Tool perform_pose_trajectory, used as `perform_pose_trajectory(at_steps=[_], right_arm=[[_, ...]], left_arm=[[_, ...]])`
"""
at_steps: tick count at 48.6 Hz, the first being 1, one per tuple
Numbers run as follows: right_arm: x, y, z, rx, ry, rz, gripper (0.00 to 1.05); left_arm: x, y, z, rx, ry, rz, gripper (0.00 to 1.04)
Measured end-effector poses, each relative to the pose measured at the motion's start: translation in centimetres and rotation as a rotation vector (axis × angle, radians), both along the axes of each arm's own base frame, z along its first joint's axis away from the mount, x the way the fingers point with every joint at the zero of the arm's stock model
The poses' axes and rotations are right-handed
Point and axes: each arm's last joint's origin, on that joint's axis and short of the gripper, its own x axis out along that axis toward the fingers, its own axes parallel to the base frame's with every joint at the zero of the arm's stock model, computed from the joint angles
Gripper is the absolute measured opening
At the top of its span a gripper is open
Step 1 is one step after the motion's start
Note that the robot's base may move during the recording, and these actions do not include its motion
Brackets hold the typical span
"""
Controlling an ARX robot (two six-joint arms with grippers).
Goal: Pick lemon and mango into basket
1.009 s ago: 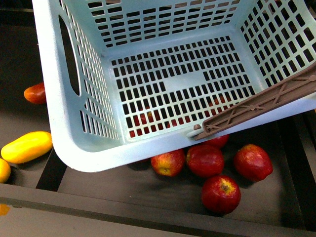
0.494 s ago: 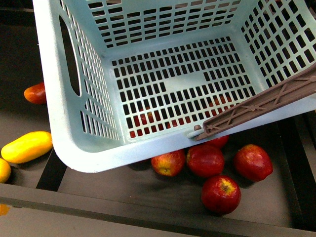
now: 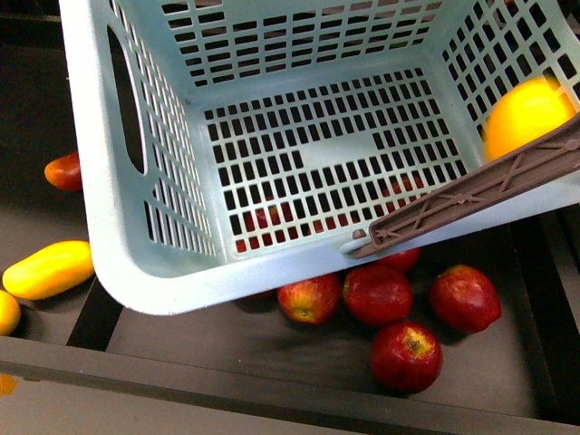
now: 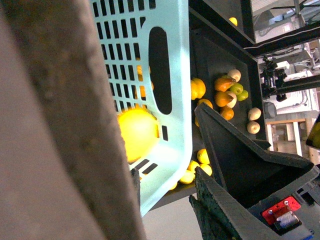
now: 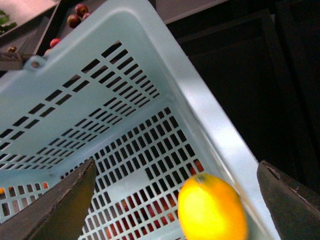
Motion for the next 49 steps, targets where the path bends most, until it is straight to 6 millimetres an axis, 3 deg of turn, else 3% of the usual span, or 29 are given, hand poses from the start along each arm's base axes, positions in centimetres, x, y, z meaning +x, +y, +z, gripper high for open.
perform_pose_trajectory(at_steps=[6, 13, 20, 27, 31, 43, 49], right_arm=[[-1.0, -2.0, 0.8, -0.001, -0.025, -0.076, 0.96], [-4.9, -5.4, 1.1, -0.054, -0.052, -0.255, 0.96], [-6.6, -6.3, 0.9, -0.096, -0.071, -0.294, 0.95], [-7.9, -5.4, -0.8, -0.304, -0.352, -0.095, 0.7], [-8.7, -5.0, -1.5, -0.356, -0.381, -0.088, 0.58], [-11.5, -3.8, -4.3, -0.408, -0.381, -0.089, 0.04], [-12.5, -2.7, -5.1, -0.41, -0.385, -0.071, 0.02]], left_arm=[[0.0, 0.0, -0.1, 0.0, 0.003, 0.002, 0.31], [0.0, 0.0, -0.1, 0.004, -0.001, 0.008, 0.31], [0.0, 0.0, -0.1, 0.0, 0.005, 0.004, 0.31], [-0.1, -0.1, -0.1, -0.003, 0.007, -0.003, 0.31], [-0.1, -0.1, -0.1, -0.004, 0.008, -0.003, 0.31], [-0.1, 0.0, -0.1, -0.001, 0.005, 0.003, 0.31], [0.0, 0.0, -0.1, 0.0, 0.004, 0.003, 0.31]])
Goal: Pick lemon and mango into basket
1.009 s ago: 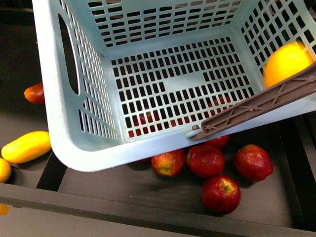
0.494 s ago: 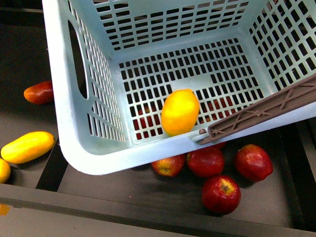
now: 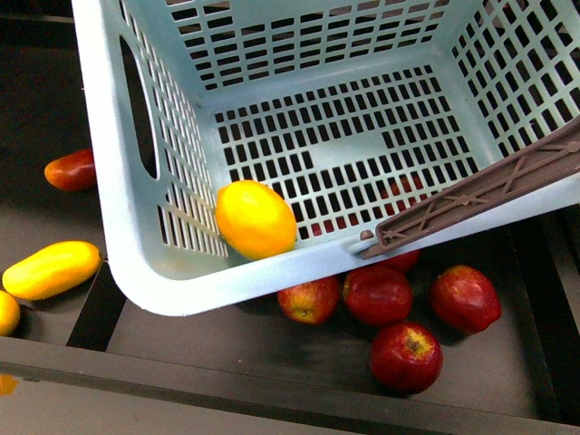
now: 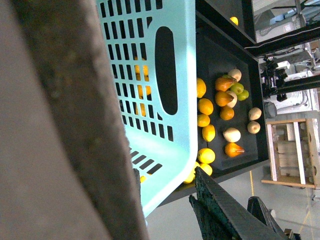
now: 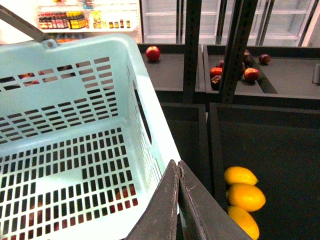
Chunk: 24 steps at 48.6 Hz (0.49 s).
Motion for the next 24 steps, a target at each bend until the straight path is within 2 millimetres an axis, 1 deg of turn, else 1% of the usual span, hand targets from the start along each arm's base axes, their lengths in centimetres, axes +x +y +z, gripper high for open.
perform_pose_trajectory(at_steps=[11, 18, 24], right_arm=[[-1.3, 0.0, -0.9, 0.0, 0.001, -0.006, 0.02], [-1.5, 0.0, -1.0, -0.001, -0.005, -0.005, 0.22], [-1.5, 0.0, -1.1, -0.001, -0.005, -0.005, 0.41]], left_arm=[[0.0, 0.0, 0.0, -0.003, 0.003, -0.006, 0.31], [0.0, 0.0, 0.0, -0.002, 0.002, -0.004, 0.31], [0.0, 0.0, 0.0, 0.0, 0.0, 0.0, 0.31]])
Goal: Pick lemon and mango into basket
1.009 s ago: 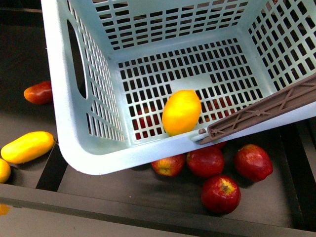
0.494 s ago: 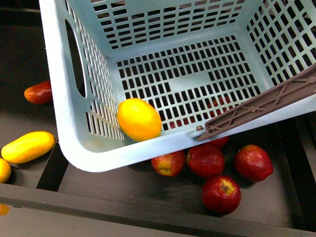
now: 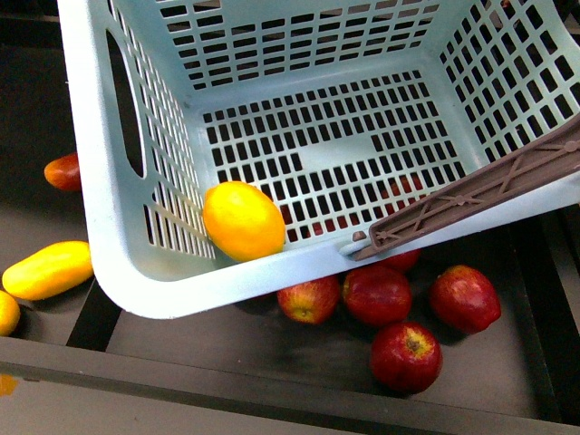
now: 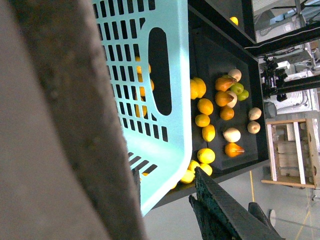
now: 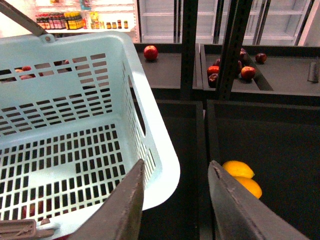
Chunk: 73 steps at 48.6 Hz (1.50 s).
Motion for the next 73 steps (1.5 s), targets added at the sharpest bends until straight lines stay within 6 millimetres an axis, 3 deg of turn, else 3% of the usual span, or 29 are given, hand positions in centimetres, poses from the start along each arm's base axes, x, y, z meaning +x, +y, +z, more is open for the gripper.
perform_pose_trajectory(at_steps=[18, 73], right_arm=[[0.0, 0.0, 0.0, 0.0, 0.0, 0.0, 0.97], [-0.03, 0.02, -0.12, 0.0, 0.003, 0.002, 0.96]], left_arm=[[0.0, 0.0, 0.0, -0.001, 0.001, -0.001, 0.31], [0.0, 0.03, -0.1, 0.001, 0.004, -0.001, 0.31]])
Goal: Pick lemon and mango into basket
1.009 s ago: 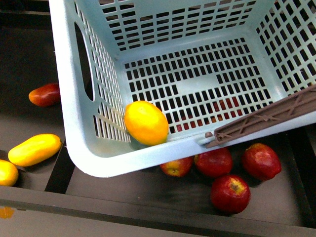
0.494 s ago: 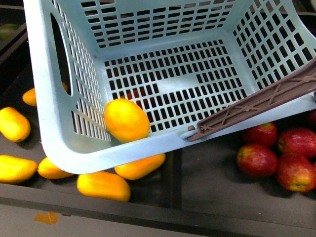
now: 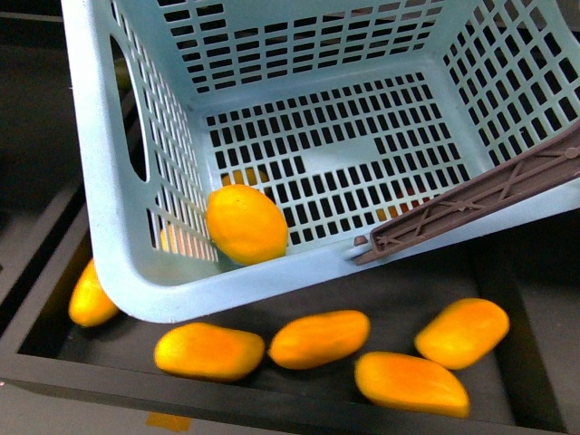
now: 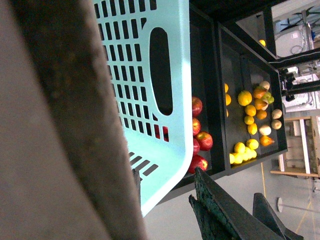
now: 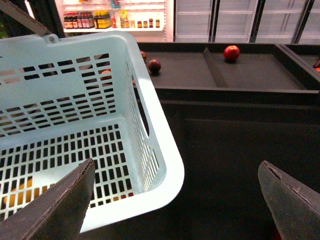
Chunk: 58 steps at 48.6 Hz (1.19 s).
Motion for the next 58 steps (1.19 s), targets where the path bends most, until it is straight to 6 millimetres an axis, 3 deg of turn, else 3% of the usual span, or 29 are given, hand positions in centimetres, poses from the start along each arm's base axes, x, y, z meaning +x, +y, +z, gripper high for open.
perform_pose_trajectory(at_steps=[58], right_arm=[[0.01, 0.03, -0.03, -0.001, 0.002, 0.005, 0.96]], left_arm=[[0.49, 0.57, -0.07, 0.017, -0.016, 0.035, 0.31]])
